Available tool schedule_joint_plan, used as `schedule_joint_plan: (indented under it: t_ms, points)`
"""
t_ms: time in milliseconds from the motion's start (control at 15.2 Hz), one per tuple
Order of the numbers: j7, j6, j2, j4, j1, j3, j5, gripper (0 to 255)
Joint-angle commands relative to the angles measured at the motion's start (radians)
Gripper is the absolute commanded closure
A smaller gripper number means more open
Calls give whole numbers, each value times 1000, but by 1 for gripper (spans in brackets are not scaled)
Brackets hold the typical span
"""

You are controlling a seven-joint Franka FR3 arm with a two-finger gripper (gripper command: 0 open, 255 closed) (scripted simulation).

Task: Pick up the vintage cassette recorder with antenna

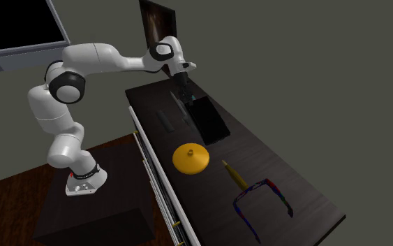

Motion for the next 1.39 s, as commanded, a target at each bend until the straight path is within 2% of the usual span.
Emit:
schedule_joint_plan:
  t_ms: [0, 462, 1320]
  points:
    - [1, 1, 0, -1, 0, 0, 0, 255]
    - [1, 2, 0, -2, -1, 0, 0, 255]
    - [-101, -137, 30, 196, 22, 6, -17, 255]
